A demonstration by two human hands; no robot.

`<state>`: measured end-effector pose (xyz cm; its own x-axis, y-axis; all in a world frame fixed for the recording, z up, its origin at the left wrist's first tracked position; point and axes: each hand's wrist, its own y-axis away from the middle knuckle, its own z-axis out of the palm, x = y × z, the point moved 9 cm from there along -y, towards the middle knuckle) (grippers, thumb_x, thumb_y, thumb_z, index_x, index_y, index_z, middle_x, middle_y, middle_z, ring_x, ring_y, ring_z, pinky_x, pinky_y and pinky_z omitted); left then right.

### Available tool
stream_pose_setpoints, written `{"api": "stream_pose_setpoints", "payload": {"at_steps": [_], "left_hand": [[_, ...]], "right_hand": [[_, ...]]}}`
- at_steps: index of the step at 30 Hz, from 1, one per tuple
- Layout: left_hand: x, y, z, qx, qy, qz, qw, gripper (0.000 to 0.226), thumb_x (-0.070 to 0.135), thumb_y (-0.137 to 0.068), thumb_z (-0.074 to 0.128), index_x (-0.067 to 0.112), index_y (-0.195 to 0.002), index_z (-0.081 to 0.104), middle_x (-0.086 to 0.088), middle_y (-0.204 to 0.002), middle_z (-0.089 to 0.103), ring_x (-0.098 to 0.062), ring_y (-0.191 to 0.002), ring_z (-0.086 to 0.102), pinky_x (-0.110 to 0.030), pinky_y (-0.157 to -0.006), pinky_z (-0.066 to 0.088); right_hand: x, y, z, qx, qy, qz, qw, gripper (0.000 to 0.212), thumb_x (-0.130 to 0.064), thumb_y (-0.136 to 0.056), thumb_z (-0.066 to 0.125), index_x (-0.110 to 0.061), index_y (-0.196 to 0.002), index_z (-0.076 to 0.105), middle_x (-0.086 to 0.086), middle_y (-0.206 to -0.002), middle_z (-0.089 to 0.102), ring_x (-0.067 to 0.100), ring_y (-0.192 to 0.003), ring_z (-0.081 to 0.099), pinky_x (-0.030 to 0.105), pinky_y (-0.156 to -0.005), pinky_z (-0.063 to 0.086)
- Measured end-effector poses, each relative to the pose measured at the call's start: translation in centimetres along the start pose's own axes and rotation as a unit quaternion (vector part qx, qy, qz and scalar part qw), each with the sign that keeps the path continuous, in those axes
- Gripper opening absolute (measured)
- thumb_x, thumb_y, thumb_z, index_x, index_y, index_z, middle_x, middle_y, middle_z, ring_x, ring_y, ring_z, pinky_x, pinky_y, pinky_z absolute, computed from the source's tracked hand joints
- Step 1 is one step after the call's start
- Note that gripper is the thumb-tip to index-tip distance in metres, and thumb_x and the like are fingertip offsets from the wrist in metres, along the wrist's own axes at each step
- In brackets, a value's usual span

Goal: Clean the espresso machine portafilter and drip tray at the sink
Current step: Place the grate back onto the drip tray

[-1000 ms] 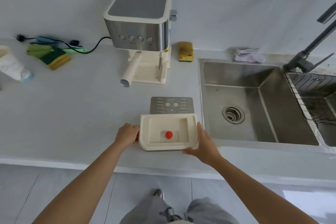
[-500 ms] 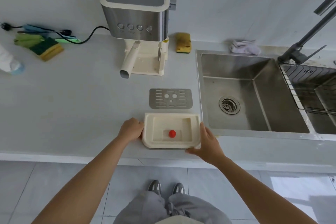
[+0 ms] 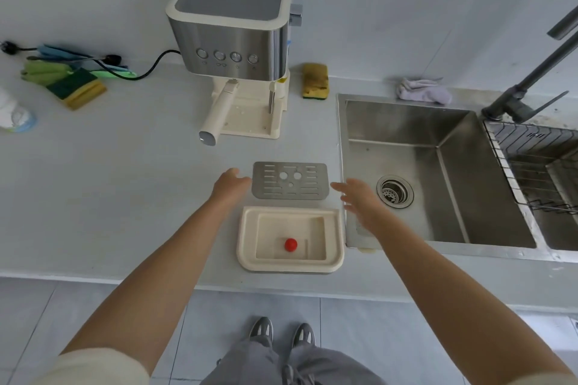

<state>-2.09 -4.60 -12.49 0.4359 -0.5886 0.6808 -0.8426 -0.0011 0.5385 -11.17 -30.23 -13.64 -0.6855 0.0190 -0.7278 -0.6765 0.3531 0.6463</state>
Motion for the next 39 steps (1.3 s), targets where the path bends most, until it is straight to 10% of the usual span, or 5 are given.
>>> {"api": "stream_pose_setpoints", "payload": {"at_steps": [7,20,26,34,39], "left_hand": [[1.8,-1.4,2.3,-0.055,-0.018,-0.012,0.998,0.054,0.01,-0.093,0.045,-0.001,-0.142,0.026,-0.015,-0.148,0.032,-0.028,-0.131,0.039,-0.031,-0.097,0.037],[1.0,-3.5,3.1,-0.054,0.115,-0.088,0.988,0.027,0.0,-0.089,0.045,0.009,-0.064,0.041,-0.01,-0.065,0.041,-0.019,-0.056,0.04,-0.023,-0.052,0.032],[0.2,-3.4,3.1,-0.043,0.163,-0.127,0.977,0.006,0.005,-0.09,0.047,0.007,-0.096,0.047,-0.004,-0.07,0.047,-0.01,-0.062,0.046,-0.022,-0.052,0.032],[0.4,-3.8,2.0,-0.002,0.099,-0.087,0.991,0.034,0.006,-0.087,0.058,-0.013,-0.115,0.054,-0.023,-0.098,0.063,-0.032,-0.098,0.061,-0.03,-0.066,0.043],[0.7,-3.5,1.0,0.016,0.067,-0.035,0.997,0.013,0.01,-0.086,0.061,0.003,-0.075,0.057,-0.014,-0.086,0.059,-0.027,-0.089,0.057,-0.029,-0.075,0.039]], "right_hand": [[-1.5,-2.5,2.0,-0.003,-0.03,0.052,0.998,0.013,-0.004,-0.085,0.056,-0.001,-0.098,0.053,0.009,-0.082,0.046,0.02,-0.078,0.047,0.028,-0.069,0.039],[-0.8,-4.8,1.6,0.059,0.006,0.09,0.994,0.015,0.001,-0.086,0.05,-0.003,-0.1,0.045,0.015,-0.098,0.046,0.025,-0.086,0.045,0.032,-0.075,0.041],[-0.7,-4.6,1.5,0.056,-0.006,0.098,0.994,0.018,0.003,-0.086,0.048,-0.004,-0.101,0.039,0.011,-0.092,0.045,0.025,-0.093,0.043,0.038,-0.093,0.045],[-0.8,-4.4,1.7,0.023,-0.043,0.101,0.994,0.026,0.014,-0.081,0.042,-0.005,-0.064,0.035,0.009,-0.061,0.038,0.02,-0.053,0.042,0.029,-0.059,0.039],[-0.4,-3.5,2.2,-0.025,-0.06,0.083,0.994,0.021,0.013,-0.081,0.049,-0.004,-0.068,0.05,0.006,-0.052,0.053,0.012,-0.047,0.053,0.027,-0.053,0.044]]}}
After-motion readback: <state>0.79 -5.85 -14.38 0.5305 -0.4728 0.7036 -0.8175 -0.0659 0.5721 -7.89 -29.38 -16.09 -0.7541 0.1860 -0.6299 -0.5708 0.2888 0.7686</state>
